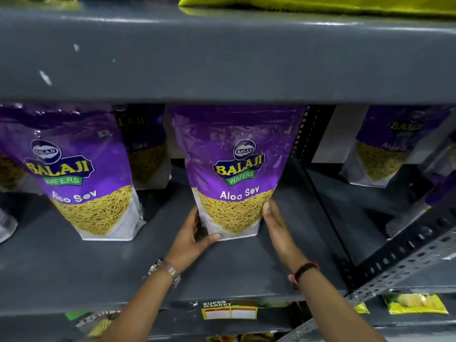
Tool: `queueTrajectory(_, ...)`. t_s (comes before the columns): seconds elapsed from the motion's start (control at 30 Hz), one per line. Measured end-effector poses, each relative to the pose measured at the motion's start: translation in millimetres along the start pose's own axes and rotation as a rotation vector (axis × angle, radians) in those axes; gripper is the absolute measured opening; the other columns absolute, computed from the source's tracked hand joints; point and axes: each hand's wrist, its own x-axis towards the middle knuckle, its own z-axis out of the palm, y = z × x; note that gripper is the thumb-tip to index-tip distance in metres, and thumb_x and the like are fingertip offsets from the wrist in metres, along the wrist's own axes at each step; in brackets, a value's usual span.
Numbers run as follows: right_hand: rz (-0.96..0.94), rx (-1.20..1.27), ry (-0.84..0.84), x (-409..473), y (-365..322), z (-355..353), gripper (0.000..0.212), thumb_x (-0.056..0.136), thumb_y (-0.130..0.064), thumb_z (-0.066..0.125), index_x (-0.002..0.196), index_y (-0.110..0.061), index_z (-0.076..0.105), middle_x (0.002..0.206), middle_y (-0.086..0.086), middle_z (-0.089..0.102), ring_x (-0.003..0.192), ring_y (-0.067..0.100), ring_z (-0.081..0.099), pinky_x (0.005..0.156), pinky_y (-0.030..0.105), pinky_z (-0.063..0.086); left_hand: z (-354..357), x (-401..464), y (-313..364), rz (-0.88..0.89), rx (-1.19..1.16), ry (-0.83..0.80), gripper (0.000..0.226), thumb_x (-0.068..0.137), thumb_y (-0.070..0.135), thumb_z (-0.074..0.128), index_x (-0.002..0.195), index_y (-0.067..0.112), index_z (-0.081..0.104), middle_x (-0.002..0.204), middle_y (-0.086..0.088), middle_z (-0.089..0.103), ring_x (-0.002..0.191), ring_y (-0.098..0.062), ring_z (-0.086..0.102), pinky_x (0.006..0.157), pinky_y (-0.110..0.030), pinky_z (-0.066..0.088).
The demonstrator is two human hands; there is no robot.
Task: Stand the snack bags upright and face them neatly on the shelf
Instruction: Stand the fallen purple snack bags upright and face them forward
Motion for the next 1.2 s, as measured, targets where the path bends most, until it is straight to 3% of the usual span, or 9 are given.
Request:
queueTrajectory(0.1,0.028,-0.056,-0.095,-3.6,10.8,-5.6,0.026,0.086,-0.028,0.052,0.109,-0.038,0.045,0.115,-0.024,0.053,0.103,-0.018,0.051,0.08,-0.002,0.038,-3.7,10.7,-1.4,-0.054,0.133,-0.029,0.069,0.07,0.005,0.072,0.127,0.017,0.034,0.119,0.004,0.05,0.107,-0.009,0.05,0.073,0.007,0.036)
queueTrajectory(0.17,0.051,-0.189,-0.156,-4.0,14.8,-12.5,0.05,0.076,-0.015,0.068,0.115,-0.031,0.041,0.122,-0.01,0.054,0.112,0.0,0.052,0.09,0.007,0.041,-2.7,14.3,-0.8,-0.077,0.181,-0.02,0.073,0.069,0.006,0.073,0.129,0.014,0.032,0.119,0.003,0.049,0.108,-0.011,0.047,0.073,0.005,0.035)
queueTrajectory(0.23,0.03,-0.374,-0.159,-3.3,19.0,-14.9,0.064,0.073,-0.009,0.072,0.126,-0.018,0.036,0.13,0.003,0.052,0.121,0.016,0.048,0.101,0.025,0.041,-0.5,14.4,-1.4,-0.088,0.231,0.006,0.075,0.069,0.008,0.073,0.131,0.015,0.03,0.124,0.0,0.048,0.111,-0.013,0.046,0.086,-0.012,0.037)
queueTrajectory(0.3,0.004,-0.522,-0.103,-4.3,21.8,-14.4,0.066,0.074,-0.013,0.071,0.129,-0.014,0.036,0.133,0.009,0.052,0.123,0.024,0.047,0.102,0.038,0.04,1.4,12.1,-2.6,-0.09,0.278,0.049,0.072,0.07,0.01,0.072,0.13,0.015,0.032,0.129,-0.006,0.05,0.116,-0.021,0.047,0.093,-0.026,0.038)
queueTrajectory(0.4,-0.022,-0.651,-0.024,-10.4,23.2,-15.9,0.063,0.073,-0.021,0.072,0.127,-0.016,0.04,0.13,0.009,0.055,0.119,0.029,0.046,0.099,0.039,0.038,8.8,4.9,-1.3,-0.075,0.309,0.098,0.066,0.072,0.011,0.071,0.127,0.012,0.036,0.129,-0.01,0.054,0.118,-0.028,0.048,0.095,-0.035,0.041)
queueTrajectory(0.53,-0.016,-0.697,-0.017,-24.5,25.8,-29.6,0.06,0.071,-0.021,0.073,0.123,-0.012,0.045,0.127,0.011,0.057,0.117,0.03,0.048,0.099,0.039,0.039,26.6,-9.6,-0.3,-0.073,0.364,0.15,0.06,0.069,0.016,0.073,0.121,0.013,0.043,0.123,-0.01,0.059,0.113,-0.029,0.053,0.084,-0.026,0.04)
queueTrajectory(0.63,0.009,-0.674,0.011,-39.0,28.6,-45.2,0.063,0.07,-0.018,0.074,0.125,-0.013,0.044,0.128,0.01,0.057,0.119,0.028,0.047,0.094,0.028,0.036,42.7,-20.2,1.2,-0.09,0.406,0.151,0.058,0.067,0.02,0.075,0.116,0.012,0.045,0.119,-0.01,0.062,0.108,-0.029,0.057,0.08,-0.031,0.046)
queueTrajectory(0.8,0.019,-0.631,0.074,-55.1,32.2,-57.0,0.061,0.068,-0.015,0.075,0.122,-0.015,0.047,0.125,0.009,0.059,0.116,0.025,0.05,0.09,0.026,0.037,50.7,-26.0,5.0,-0.105,0.458,0.075,0.066,0.068,0.024,0.075,0.122,0.011,0.041,0.125,-0.01,0.059,0.113,-0.027,0.055,0.091,-0.036,0.047)
queueTrajectory(1.2,0.067,-0.65,0.069,-59.8,33.0,-61.2,0.056,0.067,-0.02,0.077,0.116,-0.015,0.05,0.12,0.01,0.06,0.111,0.024,0.052,0.088,0.026,0.039,47.5,-27.8,3.9,-0.066,0.474,0.063,0.066,0.065,0.026,0.076,0.121,0.014,0.043,0.124,-0.008,0.059,0.113,-0.025,0.055,0.09,-0.034,0.047)
